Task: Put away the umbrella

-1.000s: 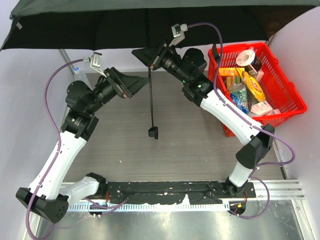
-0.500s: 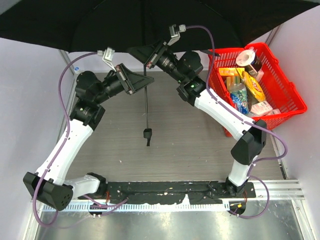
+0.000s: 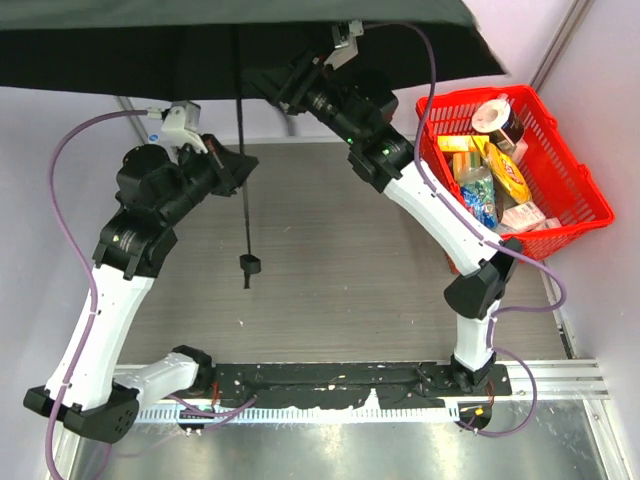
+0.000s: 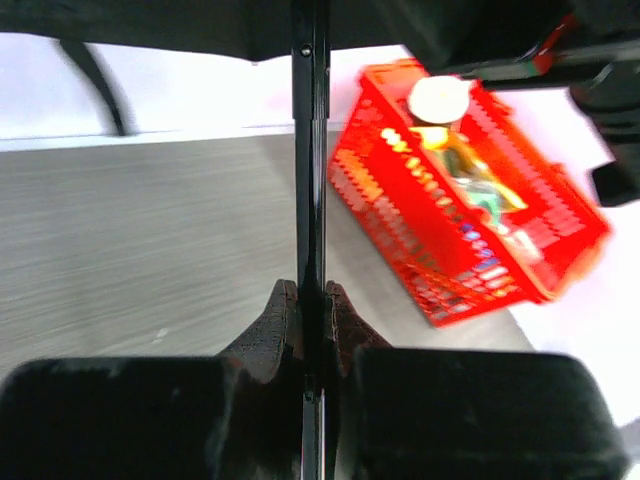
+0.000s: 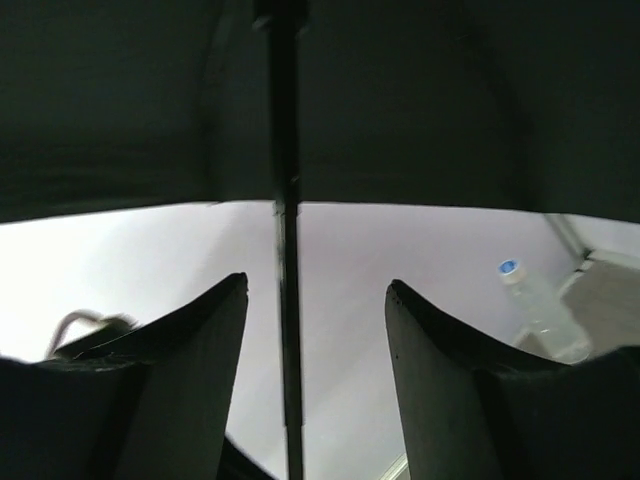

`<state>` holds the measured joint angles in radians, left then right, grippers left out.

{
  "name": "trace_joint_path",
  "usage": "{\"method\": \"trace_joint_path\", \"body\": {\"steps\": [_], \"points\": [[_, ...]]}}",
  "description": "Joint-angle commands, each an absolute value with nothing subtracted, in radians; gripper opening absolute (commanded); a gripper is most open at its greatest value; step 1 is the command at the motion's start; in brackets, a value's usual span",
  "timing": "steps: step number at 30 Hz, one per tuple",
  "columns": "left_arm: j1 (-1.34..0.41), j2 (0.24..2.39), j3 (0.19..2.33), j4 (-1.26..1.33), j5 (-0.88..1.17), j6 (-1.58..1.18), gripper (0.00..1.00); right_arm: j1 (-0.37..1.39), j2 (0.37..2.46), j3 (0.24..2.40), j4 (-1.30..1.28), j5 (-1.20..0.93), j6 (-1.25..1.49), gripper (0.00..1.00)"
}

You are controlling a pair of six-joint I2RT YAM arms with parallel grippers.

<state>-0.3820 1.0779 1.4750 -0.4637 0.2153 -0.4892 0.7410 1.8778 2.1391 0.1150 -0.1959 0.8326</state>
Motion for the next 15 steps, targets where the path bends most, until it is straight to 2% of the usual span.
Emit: {"method": "trace_joint_path", "body": {"steps": [1,6,15], "points": [[-0.376,1.032,1.529,-0.5,0.009,-0.307,0.0,0.798,1.976,2.289,-0.087,-0.003,0.661,0.62],[-0.376,1.049,1.554,-0.551,-0.054,-0.282,0.0,0.859,2.065,2.442,-0.153,0.074,0.581,0.63],[-0.377,1.068,1.549,-0.561,-0.017,-0.298,0.0,0.882,2.068,2.402,-0.106,0.089,0.574,0.63]]}}
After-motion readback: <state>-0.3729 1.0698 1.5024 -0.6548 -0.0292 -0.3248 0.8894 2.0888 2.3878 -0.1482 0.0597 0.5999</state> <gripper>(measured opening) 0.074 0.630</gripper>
